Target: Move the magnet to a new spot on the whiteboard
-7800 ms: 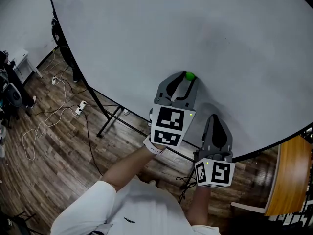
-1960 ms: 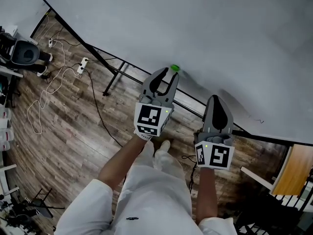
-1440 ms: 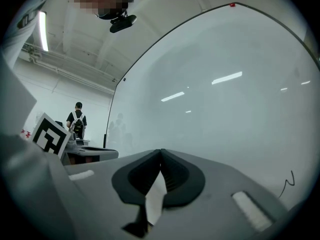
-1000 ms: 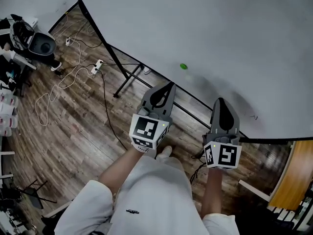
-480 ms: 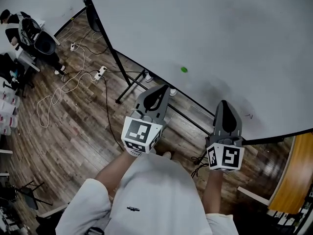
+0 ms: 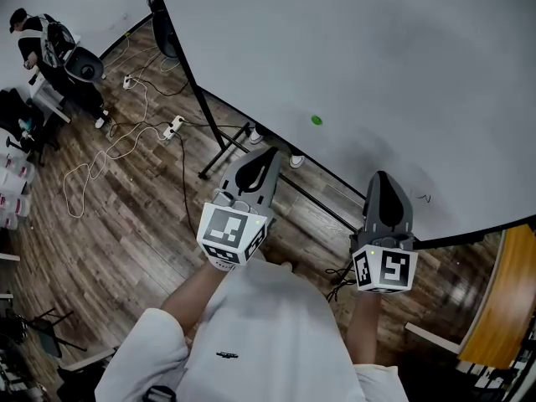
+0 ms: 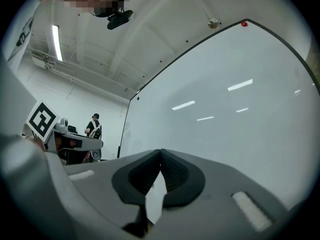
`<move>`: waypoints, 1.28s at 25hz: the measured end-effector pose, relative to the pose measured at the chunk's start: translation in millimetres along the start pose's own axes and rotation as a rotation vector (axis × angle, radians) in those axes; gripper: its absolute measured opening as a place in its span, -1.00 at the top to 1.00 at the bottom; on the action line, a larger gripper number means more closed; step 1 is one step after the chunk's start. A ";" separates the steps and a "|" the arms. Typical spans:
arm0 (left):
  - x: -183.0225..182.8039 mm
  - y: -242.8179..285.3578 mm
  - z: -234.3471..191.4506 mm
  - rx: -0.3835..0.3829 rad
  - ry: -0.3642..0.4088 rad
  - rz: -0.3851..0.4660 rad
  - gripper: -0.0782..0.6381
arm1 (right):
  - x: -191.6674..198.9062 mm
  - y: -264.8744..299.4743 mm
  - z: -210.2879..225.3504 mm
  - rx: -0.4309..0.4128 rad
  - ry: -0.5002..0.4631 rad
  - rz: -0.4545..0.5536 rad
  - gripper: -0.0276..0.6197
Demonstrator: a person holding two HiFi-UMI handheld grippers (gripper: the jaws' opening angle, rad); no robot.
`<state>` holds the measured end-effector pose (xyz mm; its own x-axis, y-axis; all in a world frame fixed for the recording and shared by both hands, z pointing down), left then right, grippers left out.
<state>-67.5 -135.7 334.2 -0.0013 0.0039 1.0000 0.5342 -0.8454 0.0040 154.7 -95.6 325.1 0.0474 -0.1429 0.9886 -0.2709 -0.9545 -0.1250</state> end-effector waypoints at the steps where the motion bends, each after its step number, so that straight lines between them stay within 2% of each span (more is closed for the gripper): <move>1: 0.0 0.1 0.1 0.000 0.000 -0.001 0.76 | 0.5 0.4 0.0 -0.001 0.000 -0.002 0.90; 19: 4.0 -7.6 7.7 0.003 -0.002 -0.010 0.76 | 5.9 -2.0 -2.1 -0.018 -0.017 -0.026 0.90; 32: 5.3 -12.4 11.4 0.009 -0.001 -0.014 0.76 | 13.0 -6.8 -0.7 -0.009 0.011 -0.025 0.90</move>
<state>-64.6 -119.0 339.5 -0.0079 0.0160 0.9998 0.5420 -0.8402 0.0177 156.5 -90.8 338.9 0.0434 -0.1164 0.9923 -0.2786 -0.9552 -0.0999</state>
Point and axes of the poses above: the fingertips, and each gripper's own axes: y forward along the fingers, z to its right, x out of its underside, the point moved 5 cm from there along -y, backward along the fingers, and after that the axes turned 2 degrees about -z, right-handed, at the moved point
